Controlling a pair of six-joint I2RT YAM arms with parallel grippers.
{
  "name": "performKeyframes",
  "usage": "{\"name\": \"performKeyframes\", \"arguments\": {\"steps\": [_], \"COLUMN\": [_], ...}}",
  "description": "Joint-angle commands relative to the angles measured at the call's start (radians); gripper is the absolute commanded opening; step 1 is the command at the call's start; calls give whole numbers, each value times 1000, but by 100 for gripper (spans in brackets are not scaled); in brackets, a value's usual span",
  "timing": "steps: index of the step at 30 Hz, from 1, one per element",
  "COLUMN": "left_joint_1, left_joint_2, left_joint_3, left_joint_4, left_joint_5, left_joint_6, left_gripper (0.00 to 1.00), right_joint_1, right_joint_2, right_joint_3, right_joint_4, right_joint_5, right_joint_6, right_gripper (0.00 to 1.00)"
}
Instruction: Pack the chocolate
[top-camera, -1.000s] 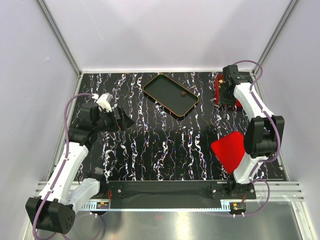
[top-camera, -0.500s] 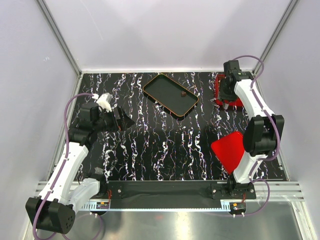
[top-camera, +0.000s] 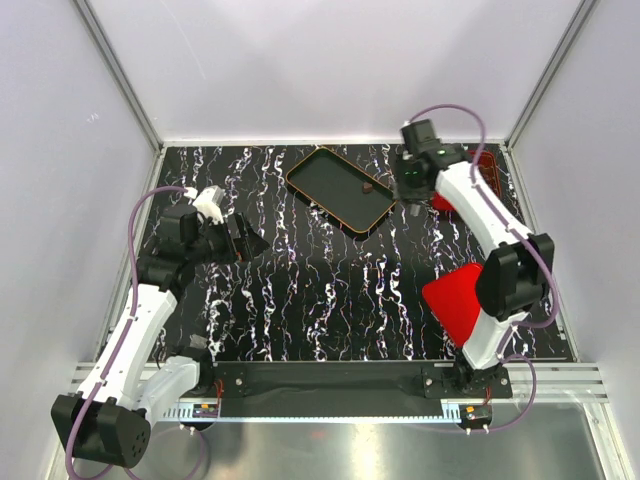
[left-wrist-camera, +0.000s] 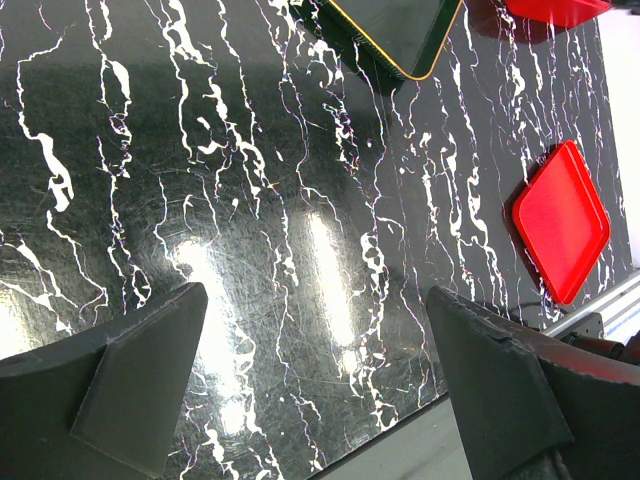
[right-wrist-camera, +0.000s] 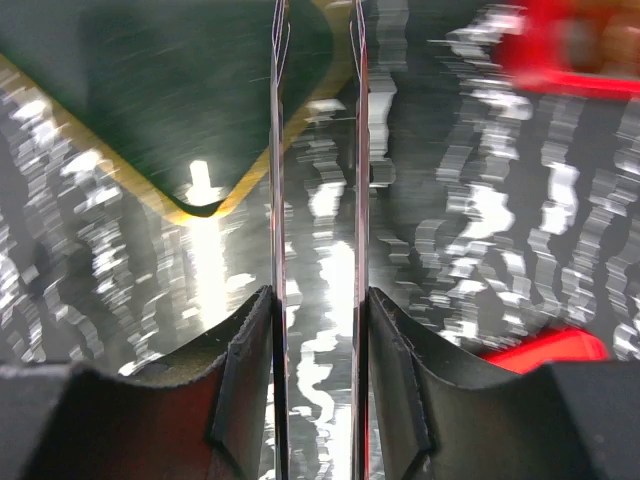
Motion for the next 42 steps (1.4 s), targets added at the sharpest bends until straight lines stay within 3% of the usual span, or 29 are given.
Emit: {"name": "performKeyframes", "arguments": {"steps": [1, 7, 20, 29, 42], "left_joint_1": [2, 2, 2, 2, 2], "left_joint_2": [-18, -18, -14, -17, -17], "left_joint_3": [2, 0, 3, 3, 5], "left_joint_4": [31, 31, 31, 28, 28], "left_joint_5": [-12, -14, -9, -18, -14], "left_joint_6": [15, 15, 17, 17, 17], "left_gripper": [99, 99, 99, 99, 99], "right_joint_1": [99, 172, 196, 196, 198], "right_joint_2": [14, 89, 186, 275, 308], "right_joint_3": [34, 42, 24, 130, 188], "right_joint_4": [62, 100, 181, 148, 138], "right_joint_5": [-11, -2, 72, 116, 25], "right_joint_6": [35, 41, 16, 4, 3], "right_gripper": [47, 49, 51, 51, 49]}}
